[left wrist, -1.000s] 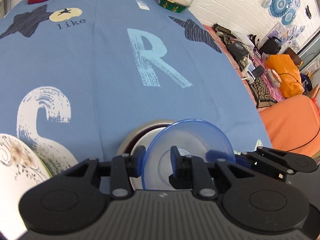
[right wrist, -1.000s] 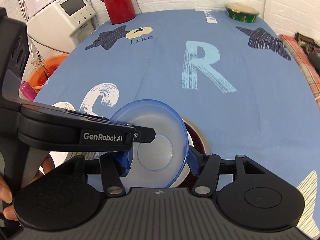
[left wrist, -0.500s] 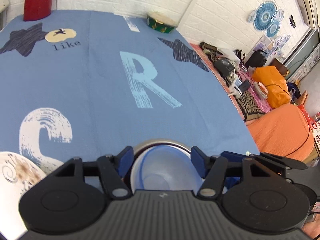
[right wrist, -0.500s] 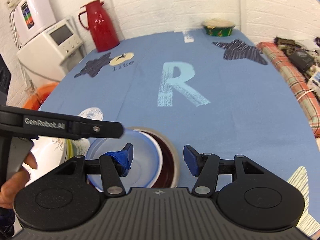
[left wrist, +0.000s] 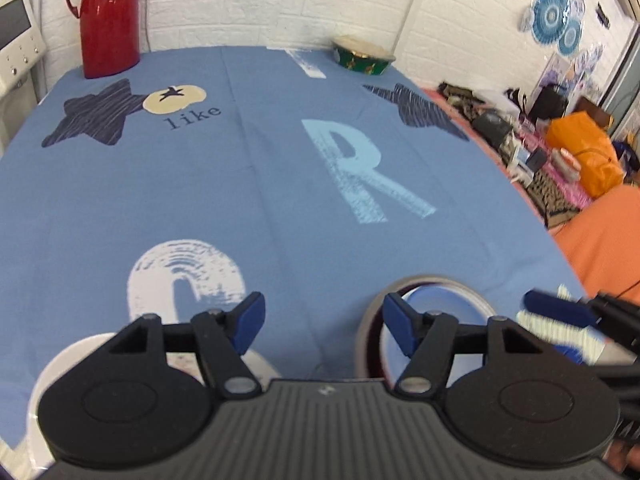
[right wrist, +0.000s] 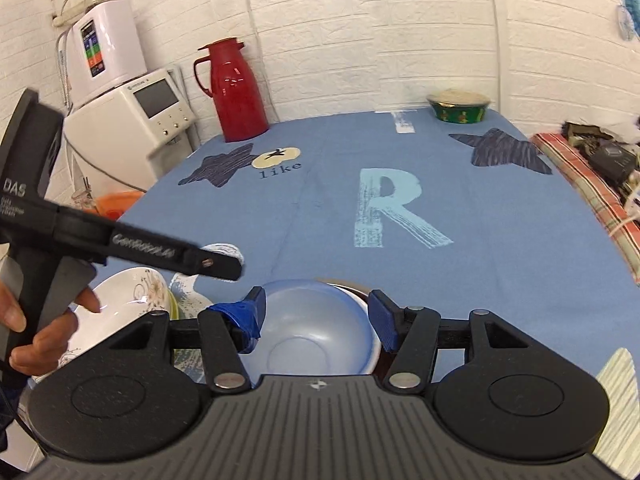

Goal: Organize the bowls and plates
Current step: 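Grasp the steel bowl rim with the right gripper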

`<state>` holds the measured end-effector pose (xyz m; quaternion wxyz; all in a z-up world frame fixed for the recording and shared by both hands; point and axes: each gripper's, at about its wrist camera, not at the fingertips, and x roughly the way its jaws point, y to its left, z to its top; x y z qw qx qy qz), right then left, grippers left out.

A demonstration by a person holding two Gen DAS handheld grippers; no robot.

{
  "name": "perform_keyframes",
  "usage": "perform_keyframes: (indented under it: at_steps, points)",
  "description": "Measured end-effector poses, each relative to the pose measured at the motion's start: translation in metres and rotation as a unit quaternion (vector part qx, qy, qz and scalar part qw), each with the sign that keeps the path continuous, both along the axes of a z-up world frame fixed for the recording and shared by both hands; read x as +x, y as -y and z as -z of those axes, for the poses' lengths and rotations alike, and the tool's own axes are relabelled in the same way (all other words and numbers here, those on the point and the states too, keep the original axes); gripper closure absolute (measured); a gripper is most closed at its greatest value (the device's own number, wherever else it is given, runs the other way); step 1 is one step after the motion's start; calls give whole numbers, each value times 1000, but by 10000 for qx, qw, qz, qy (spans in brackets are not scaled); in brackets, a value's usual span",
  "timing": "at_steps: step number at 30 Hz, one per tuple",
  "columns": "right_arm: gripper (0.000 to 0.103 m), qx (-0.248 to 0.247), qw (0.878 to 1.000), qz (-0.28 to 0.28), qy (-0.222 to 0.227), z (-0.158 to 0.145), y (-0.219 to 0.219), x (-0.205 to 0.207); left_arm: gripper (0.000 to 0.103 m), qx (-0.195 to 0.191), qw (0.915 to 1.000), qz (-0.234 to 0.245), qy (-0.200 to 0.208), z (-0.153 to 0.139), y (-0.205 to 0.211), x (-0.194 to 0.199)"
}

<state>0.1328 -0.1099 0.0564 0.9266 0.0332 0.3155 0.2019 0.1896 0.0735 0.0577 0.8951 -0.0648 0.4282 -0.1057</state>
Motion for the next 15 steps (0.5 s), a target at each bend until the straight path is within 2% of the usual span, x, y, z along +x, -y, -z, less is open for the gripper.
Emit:
perform_keyframes:
  at_steps: [5, 10, 15]
  points:
    - [61, 178, 9986, 438, -244, 10, 22, -5, 36, 20, 9977, 405, -543, 8, -16, 10]
    - [61, 489, 9943, 790, -529, 23, 37, -11, 35, 97, 9897, 1128, -881, 13, -10, 16]
    - [60, 453, 9924, 935, -665, 28, 43, -16, 35, 91, 9817, 1447, -1236, 24, 0, 27]
